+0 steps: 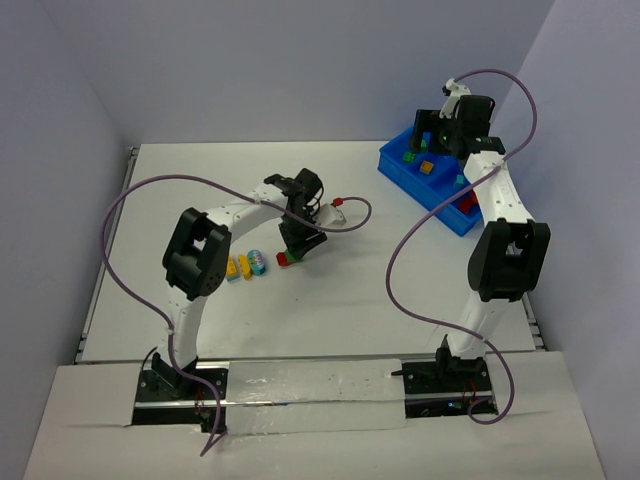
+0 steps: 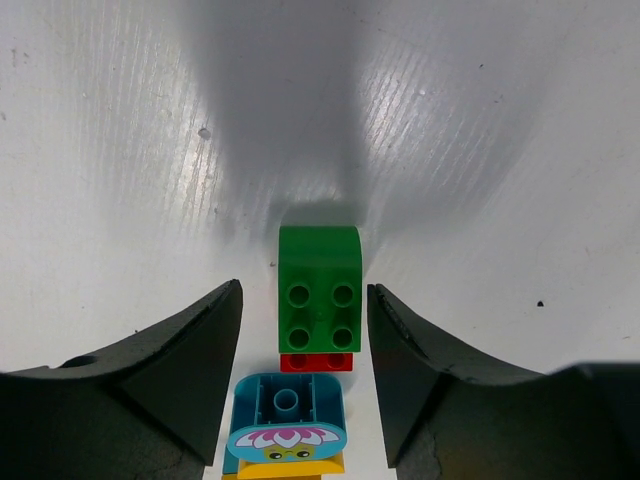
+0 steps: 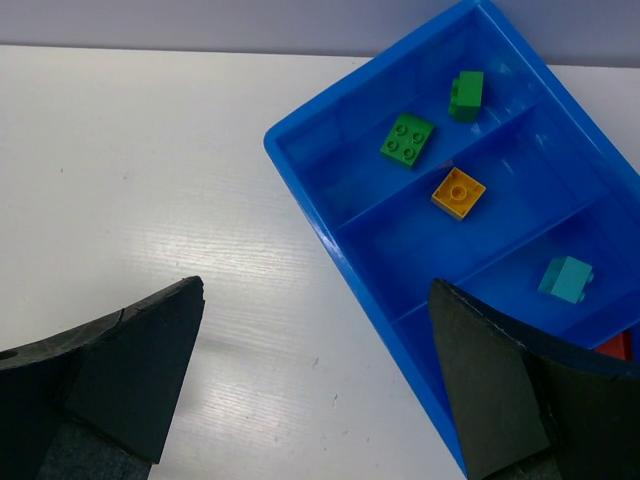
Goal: Sort the legos into containers by color
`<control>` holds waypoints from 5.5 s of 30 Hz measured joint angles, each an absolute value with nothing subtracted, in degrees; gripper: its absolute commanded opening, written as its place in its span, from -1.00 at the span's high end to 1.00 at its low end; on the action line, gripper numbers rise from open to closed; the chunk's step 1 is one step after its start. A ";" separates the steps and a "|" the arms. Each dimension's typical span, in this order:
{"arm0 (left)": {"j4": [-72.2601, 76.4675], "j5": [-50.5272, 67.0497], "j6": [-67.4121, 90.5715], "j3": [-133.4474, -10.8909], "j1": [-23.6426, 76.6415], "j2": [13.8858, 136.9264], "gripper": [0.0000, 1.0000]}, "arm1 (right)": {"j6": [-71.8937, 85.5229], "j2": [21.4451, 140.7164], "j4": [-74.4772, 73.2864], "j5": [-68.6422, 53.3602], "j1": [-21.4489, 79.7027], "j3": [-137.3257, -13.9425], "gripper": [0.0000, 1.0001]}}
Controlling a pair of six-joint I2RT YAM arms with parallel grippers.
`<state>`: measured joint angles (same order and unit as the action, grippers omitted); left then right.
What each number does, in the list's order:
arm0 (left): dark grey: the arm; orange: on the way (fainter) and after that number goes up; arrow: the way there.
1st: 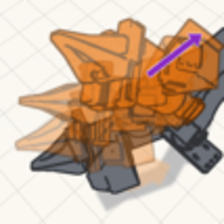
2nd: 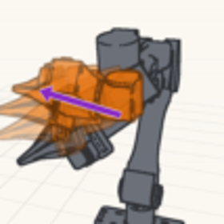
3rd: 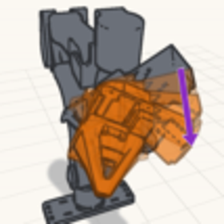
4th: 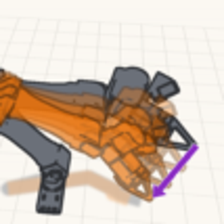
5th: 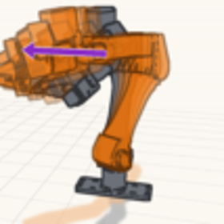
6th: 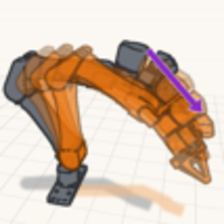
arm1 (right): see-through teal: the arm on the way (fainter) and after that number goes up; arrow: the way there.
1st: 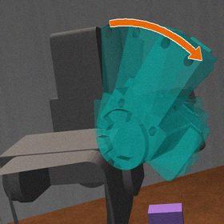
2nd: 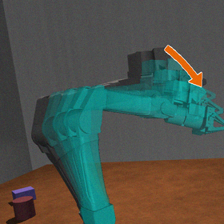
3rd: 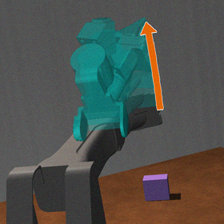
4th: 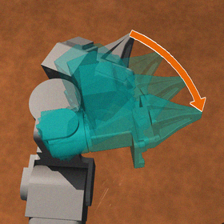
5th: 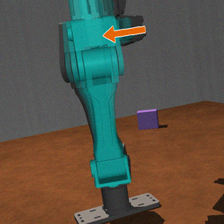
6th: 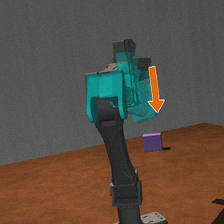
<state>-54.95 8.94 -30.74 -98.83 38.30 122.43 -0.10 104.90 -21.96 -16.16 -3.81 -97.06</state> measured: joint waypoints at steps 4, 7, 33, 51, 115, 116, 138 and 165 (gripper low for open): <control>-55.23 8.88 -30.74 -98.83 38.30 122.80 -0.20 | -0.10 104.90 -21.96 -16.19 -3.91 -97.06 -1.00; -55.47 8.86 -30.77 -98.83 38.30 122.80 -0.13 | -0.10 104.90 -21.96 -16.19 -4.03 -97.06 -1.00; -57.26 10.21 -31.44 -100.27 38.00 122.83 0.99 | 1.17 104.90 -21.83 -20.16 -4.08 -97.06 -1.00; -18.50 6.16 21.31 -96.84 23.79 97.59 1.00 | 20.07 95.84 -14.13 -27.68 6.70 -90.70 -0.91; -9.52 -1.08 38.32 -93.70 26.02 97.62 1.00 | 27.74 108.99 -10.51 -24.14 25.91 -101.64 1.00; -9.49 -1.11 38.30 -93.81 25.70 97.62 1.00 | 27.52 108.78 -10.55 -24.00 25.74 -100.72 1.00; -9.30 15.09 14.35 -92.32 23.21 97.25 1.00 | 0.39 93.96 -26.82 -23.46 -13.22 -88.68 1.00; -14.88 17.85 11.33 -98.00 23.27 103.31 1.00 | -14.69 108.55 -43.16 -13.80 -20.24 -94.90 0.60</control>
<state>-14.88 17.85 11.33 -98.00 23.27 103.31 -14.69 108.55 -43.16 -13.80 -20.24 -94.90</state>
